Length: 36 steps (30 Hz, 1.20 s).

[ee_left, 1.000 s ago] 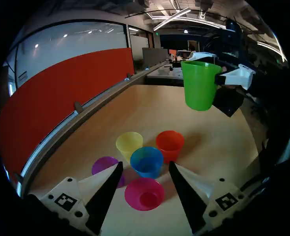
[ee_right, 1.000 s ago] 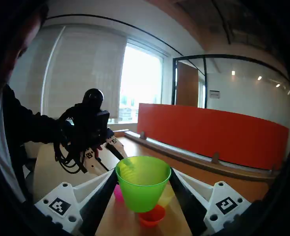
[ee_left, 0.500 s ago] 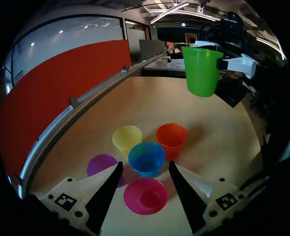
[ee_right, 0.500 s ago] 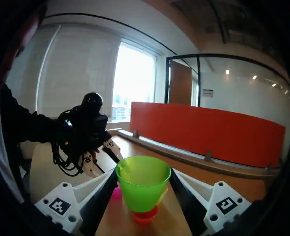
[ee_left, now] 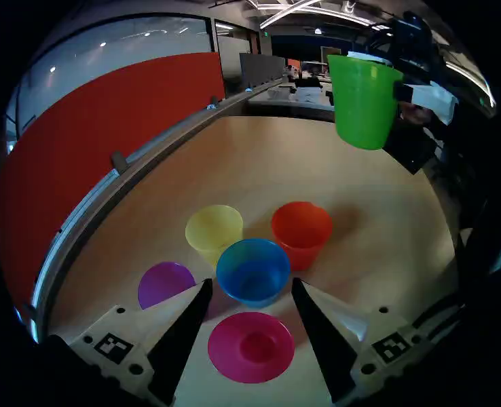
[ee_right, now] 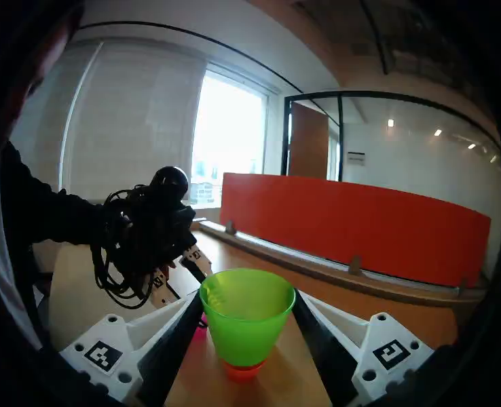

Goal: Pour water

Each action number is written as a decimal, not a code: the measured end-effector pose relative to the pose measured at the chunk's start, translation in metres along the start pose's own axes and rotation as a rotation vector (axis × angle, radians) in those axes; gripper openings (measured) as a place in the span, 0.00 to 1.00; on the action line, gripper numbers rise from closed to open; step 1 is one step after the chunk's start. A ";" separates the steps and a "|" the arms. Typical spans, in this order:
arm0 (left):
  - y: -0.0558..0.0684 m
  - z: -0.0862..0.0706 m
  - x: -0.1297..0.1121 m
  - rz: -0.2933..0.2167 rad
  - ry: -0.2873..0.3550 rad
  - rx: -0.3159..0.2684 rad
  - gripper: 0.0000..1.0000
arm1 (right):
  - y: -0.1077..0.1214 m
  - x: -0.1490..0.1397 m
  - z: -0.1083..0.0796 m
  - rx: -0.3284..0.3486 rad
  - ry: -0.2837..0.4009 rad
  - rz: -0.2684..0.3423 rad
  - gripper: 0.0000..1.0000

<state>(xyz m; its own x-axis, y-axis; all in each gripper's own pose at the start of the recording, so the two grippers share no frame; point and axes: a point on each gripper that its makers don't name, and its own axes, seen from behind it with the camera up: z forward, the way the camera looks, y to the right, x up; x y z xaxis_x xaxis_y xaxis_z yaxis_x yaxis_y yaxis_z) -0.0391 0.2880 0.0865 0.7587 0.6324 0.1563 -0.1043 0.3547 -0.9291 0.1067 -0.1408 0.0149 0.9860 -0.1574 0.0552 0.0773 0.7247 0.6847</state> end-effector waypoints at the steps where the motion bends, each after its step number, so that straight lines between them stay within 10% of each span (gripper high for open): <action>1: -0.001 0.002 -0.001 -0.002 -0.006 0.001 0.86 | 0.001 0.000 0.000 0.000 0.000 0.000 0.93; 36: 0.002 0.036 -0.010 -0.030 -0.093 -0.010 0.86 | 0.007 -0.012 -0.002 0.007 -0.003 0.002 0.93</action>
<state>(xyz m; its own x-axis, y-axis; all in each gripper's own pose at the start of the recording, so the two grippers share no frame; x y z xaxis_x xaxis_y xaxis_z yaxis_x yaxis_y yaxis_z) -0.0700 0.3073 0.0950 0.6984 0.6829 0.2142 -0.0756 0.3680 -0.9267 0.0953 -0.1326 0.0178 0.9857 -0.1581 0.0587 0.0744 0.7201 0.6899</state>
